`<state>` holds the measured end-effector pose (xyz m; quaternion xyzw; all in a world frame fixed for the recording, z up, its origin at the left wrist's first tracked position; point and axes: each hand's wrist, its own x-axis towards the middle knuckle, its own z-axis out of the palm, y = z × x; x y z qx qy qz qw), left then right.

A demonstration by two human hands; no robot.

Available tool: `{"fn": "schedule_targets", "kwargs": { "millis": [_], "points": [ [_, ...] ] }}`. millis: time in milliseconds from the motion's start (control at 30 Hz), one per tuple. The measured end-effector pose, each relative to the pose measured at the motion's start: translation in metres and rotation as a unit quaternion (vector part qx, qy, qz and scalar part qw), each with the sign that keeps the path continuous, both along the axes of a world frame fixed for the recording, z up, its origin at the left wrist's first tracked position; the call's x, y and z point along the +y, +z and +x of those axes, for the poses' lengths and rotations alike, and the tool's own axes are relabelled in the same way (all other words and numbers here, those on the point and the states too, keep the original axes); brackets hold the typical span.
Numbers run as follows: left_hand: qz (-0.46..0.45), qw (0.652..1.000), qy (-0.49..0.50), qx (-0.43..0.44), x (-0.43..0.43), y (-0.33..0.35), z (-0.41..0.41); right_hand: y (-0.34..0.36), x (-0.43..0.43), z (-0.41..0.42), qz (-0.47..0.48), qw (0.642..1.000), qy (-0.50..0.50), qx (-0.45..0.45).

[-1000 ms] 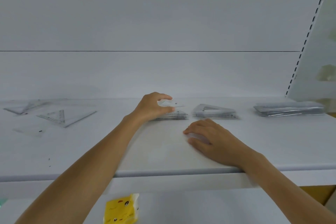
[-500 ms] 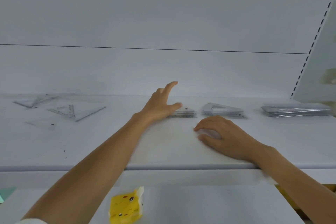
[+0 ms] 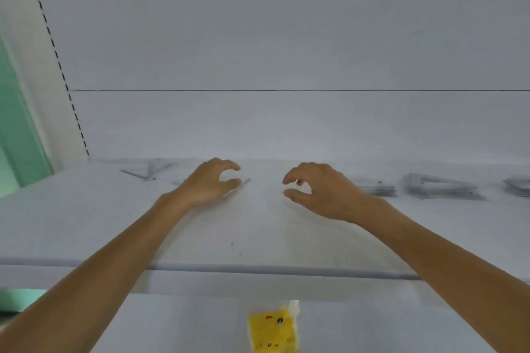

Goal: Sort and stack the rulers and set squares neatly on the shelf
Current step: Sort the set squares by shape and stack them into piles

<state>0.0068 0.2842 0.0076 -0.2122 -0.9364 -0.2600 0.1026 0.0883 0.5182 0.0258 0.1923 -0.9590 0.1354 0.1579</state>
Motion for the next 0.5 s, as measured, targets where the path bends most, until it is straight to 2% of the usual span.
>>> {"fn": "schedule_targets", "kwargs": {
  "millis": [133, 267, 333, 500],
  "points": [
    [-0.015, 1.000, 0.013, 0.011, -0.085, -0.010, -0.003, -0.002, -0.067, -0.031, 0.034, 0.996, -0.004, -0.077],
    [-0.031, 0.999, -0.010, -0.010, -0.138, -0.011, -0.005, -0.009, -0.116, -0.060, 0.098, 0.976, -0.081, -0.176],
    [-0.029, 0.999, -0.030, 0.001, -0.152, -0.010, -0.005, -0.013, -0.132, -0.070, 0.110, 0.969, -0.127, -0.180],
    [-0.050, 0.992, -0.102, 0.058, -0.155, -0.020, 0.004, -0.025, -0.147, -0.073, 0.116, 0.974, -0.162, -0.104]
  ]
}}
